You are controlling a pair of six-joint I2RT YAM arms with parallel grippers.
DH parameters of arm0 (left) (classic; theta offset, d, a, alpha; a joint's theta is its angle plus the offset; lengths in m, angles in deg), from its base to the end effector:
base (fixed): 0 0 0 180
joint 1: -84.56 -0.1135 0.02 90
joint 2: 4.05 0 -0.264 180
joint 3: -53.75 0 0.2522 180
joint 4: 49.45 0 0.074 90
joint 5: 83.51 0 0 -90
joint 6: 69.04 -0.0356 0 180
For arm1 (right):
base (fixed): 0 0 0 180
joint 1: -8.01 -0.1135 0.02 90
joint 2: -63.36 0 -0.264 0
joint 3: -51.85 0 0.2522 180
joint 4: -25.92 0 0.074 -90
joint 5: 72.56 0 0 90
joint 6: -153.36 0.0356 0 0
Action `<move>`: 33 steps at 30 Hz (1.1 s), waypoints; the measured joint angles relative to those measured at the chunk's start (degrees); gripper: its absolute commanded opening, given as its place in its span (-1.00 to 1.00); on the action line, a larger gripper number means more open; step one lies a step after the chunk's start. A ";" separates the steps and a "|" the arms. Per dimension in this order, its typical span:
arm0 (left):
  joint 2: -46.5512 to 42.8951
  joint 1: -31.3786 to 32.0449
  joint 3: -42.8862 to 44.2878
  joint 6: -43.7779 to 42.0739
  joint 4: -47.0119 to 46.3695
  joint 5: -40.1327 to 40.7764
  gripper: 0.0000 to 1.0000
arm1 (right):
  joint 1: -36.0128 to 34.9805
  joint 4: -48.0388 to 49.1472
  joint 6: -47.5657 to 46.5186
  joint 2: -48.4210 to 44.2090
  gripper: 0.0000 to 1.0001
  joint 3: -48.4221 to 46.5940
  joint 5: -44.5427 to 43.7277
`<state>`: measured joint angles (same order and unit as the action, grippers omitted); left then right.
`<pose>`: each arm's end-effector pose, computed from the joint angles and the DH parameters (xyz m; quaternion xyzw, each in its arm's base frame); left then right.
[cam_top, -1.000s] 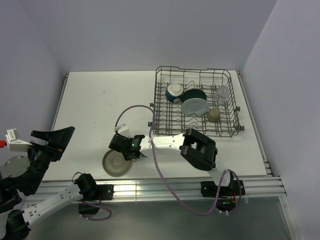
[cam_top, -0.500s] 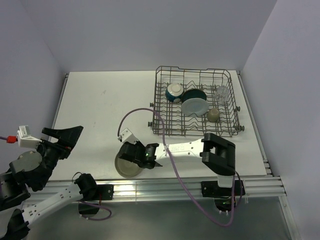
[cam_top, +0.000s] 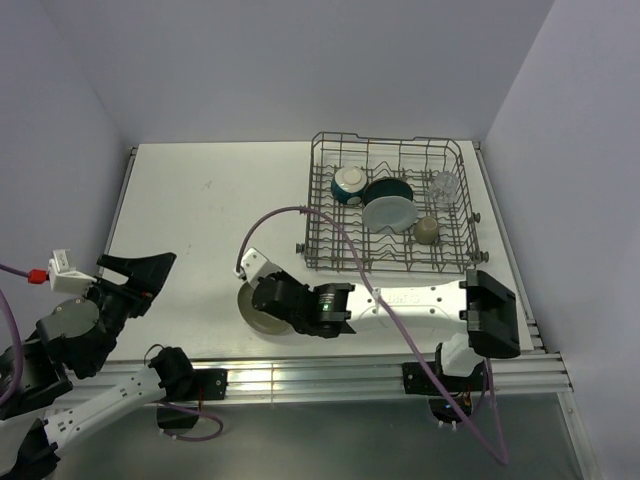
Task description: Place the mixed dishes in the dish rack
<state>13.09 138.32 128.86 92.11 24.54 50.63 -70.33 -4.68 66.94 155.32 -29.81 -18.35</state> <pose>0.0183 0.0169 0.3776 -0.3354 0.6975 -0.3556 0.5240 0.0921 0.3434 0.2649 -0.4241 0.7653 0.0481 0.4818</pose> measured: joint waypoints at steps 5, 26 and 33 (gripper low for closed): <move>0.15 0.00 -1.09 0.00 -0.61 -0.83 0.71 | 0.00 0.37 -3.87 -5.29 -1.00 0.61 0.13; 12.63 -0.04 -9.99 -4.79 -15.87 -10.88 0.78 | 17.40 1.60 -24.98 -35.89 -1.00 3.56 -0.09; 24.87 -0.04 -13.81 -19.93 -34.60 -25.70 0.84 | 17.86 -3.43 -21.77 -39.67 -1.00 3.87 4.44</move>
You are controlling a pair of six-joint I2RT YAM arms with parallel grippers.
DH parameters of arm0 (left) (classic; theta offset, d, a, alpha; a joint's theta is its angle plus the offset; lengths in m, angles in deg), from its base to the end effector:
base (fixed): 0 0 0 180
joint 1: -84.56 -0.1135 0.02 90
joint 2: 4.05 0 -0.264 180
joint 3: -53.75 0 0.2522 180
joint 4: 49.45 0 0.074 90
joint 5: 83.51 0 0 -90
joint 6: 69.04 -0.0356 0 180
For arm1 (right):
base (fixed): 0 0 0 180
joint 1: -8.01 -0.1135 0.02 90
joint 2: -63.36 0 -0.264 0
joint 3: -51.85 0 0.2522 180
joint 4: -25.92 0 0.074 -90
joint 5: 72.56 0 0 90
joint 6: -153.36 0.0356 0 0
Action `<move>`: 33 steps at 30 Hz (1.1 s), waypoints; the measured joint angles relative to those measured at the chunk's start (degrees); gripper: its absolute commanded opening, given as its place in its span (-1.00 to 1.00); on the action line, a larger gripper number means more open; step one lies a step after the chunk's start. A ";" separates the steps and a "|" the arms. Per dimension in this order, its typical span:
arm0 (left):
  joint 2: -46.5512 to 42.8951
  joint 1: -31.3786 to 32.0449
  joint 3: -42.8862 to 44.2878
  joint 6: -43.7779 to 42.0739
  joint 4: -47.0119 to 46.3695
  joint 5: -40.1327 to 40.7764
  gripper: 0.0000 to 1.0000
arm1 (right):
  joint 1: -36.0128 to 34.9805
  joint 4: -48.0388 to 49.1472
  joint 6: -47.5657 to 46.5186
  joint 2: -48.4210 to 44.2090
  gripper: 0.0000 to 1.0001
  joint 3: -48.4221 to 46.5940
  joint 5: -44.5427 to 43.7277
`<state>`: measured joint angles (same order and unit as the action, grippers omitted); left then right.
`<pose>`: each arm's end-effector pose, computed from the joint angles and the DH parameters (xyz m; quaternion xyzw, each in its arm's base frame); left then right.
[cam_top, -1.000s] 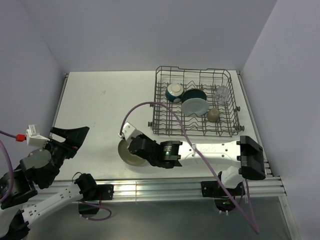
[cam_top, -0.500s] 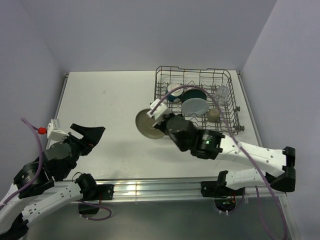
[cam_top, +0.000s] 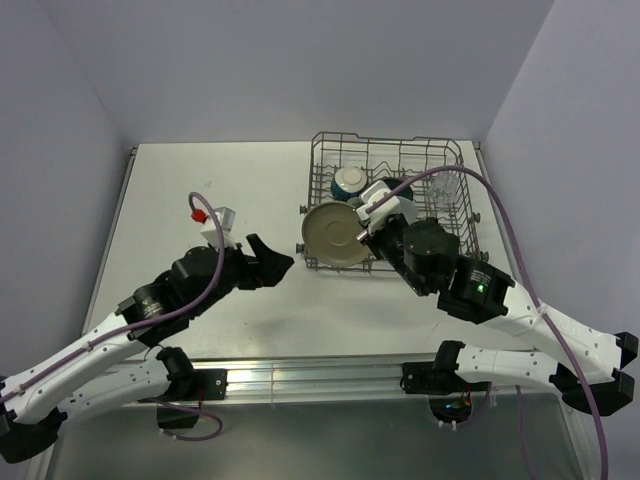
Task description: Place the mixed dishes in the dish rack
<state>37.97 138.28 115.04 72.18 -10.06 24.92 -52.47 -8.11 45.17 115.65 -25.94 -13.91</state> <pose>0.1056 -0.1249 0.3364 -0.0740 0.8110 -0.3684 0.4485 0.1094 0.1557 0.4154 -0.3261 0.6760 0.0357 0.6598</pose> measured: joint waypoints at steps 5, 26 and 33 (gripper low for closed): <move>0.02 0.00 -4.46 -8.07 -11.74 -9.77 0.82 | 0.00 -4.20 4.35 -2.86 -1.00 0.74 4.20; -0.83 -0.02 -6.67 -18.43 -25.35 -27.61 0.82 | 0.00 -9.20 12.13 -8.52 -1.00 3.72 15.17; -0.20 -0.02 -6.64 -21.16 -25.09 -29.57 0.77 | 0.00 -9.68 12.98 -9.51 -1.00 3.72 18.16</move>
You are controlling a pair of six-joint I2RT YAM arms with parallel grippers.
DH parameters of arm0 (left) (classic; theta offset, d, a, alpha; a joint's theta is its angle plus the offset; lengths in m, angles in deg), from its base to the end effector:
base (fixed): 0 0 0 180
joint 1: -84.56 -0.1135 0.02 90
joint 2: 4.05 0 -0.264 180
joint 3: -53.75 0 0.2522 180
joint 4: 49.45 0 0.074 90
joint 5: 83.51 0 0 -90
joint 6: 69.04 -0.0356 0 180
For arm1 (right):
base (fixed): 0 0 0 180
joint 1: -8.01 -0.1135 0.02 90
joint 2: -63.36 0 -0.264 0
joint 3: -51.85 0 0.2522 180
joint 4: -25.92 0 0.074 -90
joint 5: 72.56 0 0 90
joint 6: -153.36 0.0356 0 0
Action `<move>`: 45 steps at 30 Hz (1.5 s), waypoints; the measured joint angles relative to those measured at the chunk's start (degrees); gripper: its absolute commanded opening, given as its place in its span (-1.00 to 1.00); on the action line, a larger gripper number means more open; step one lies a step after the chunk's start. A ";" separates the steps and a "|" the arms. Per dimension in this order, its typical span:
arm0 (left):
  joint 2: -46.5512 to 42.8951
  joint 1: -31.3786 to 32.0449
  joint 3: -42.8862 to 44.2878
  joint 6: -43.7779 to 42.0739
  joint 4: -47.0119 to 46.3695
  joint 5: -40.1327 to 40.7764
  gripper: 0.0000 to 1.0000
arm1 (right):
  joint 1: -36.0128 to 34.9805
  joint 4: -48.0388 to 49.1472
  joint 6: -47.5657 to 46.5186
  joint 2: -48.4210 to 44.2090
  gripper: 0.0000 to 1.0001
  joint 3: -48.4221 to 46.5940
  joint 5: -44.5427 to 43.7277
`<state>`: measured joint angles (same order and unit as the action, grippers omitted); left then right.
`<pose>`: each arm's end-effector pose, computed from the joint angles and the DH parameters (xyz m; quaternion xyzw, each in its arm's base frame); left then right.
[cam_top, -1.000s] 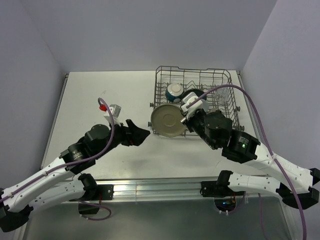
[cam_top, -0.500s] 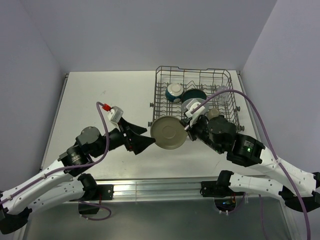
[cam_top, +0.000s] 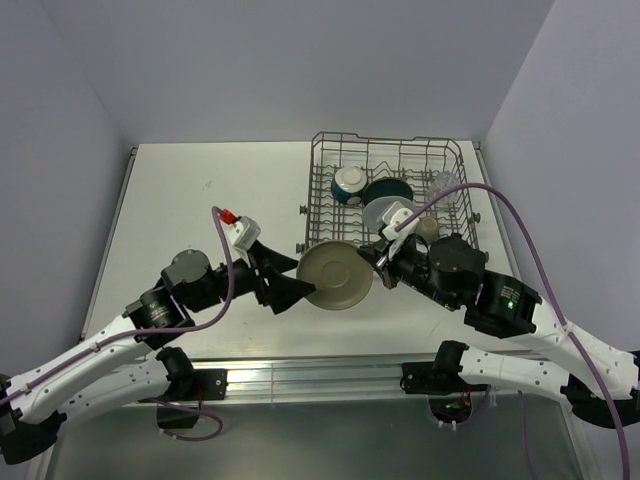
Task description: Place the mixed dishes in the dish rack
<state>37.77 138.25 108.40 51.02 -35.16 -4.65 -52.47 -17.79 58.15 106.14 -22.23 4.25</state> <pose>0.0999 -0.1476 0.3428 0.2122 0.6837 -0.5155 0.4709 0.0799 0.1247 0.4005 -0.3595 0.6895 0.2094 0.5929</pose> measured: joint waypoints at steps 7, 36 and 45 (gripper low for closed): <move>2.78 -0.07 0.02 -0.76 -3.37 -9.92 0.60 | 0.00 -0.22 0.50 -0.39 -1.00 0.00 1.99; 24.04 -0.15 18.62 -5.62 8.48 2.62 -1.00 | 0.00 -8.04 12.76 -6.29 0.99 -0.44 -18.64; 37.55 -0.13 28.17 -18.64 10.91 7.41 -1.00 | 0.00 -10.58 25.97 -23.63 0.99 -0.74 -31.65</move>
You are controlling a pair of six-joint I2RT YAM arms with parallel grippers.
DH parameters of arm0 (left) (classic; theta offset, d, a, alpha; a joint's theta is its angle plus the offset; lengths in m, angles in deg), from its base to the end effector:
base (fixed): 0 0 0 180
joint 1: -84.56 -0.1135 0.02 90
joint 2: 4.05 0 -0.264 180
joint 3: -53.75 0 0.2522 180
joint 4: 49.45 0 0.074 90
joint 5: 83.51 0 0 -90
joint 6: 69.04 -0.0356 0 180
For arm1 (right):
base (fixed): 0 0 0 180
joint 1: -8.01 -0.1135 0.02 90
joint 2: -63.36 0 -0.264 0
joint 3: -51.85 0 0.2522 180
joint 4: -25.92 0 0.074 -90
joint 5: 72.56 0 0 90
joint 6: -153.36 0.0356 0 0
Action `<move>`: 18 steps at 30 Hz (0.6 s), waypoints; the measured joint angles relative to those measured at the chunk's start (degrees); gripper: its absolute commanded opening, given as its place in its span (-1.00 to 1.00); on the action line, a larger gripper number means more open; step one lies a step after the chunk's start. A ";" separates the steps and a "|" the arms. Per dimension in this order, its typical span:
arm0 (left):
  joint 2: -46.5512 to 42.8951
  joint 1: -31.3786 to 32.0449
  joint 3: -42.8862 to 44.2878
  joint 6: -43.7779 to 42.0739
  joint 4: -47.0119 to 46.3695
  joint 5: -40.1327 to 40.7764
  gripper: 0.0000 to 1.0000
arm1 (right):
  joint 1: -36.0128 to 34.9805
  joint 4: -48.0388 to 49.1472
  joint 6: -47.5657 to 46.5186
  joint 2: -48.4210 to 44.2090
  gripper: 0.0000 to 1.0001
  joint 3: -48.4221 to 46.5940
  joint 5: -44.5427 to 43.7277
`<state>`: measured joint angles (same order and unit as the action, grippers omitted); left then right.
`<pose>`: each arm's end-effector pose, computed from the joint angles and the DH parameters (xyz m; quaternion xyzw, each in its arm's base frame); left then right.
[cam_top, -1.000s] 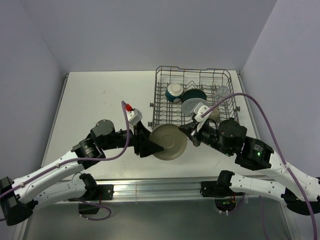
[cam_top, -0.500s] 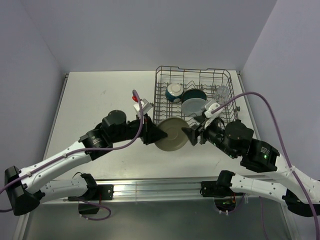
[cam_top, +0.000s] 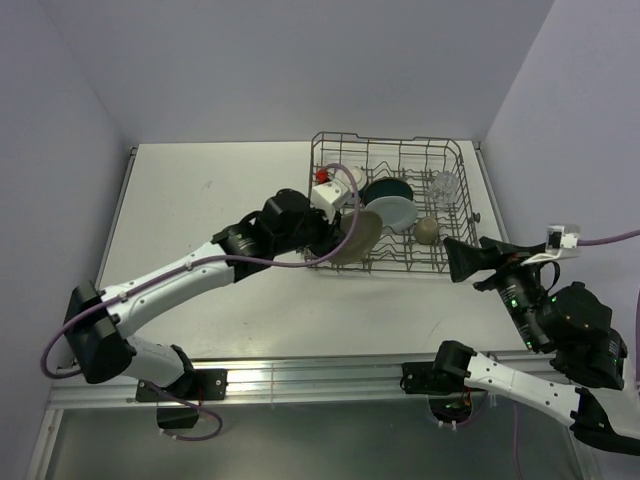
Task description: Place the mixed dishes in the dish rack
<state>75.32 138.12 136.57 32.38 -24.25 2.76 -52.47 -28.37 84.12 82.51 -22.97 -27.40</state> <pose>0.1910 -0.2626 0.3476 0.3145 0.7655 -0.3239 0.4585 0.0278 -0.0019 0.4108 0.0373 0.7000 0.2284 0.6755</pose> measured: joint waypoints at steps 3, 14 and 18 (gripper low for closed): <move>4.59 0.00 2.78 -4.66 -0.74 0.50 -1.00 | 0.00 -0.81 1.57 -0.39 0.99 -0.98 -0.96; 14.80 0.04 8.26 -23.93 -3.13 -0.76 -1.00 | 0.00 -4.35 4.55 0.57 0.99 -0.42 -1.05; 18.25 0.07 9.75 -28.33 -4.46 -2.34 -1.00 | 0.00 -4.35 4.94 0.04 0.99 -0.44 -1.11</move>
<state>93.57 138.19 146.32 4.05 -28.71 0.42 -52.47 -32.72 89.05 82.56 -23.41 -28.51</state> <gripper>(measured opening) 0.231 0.994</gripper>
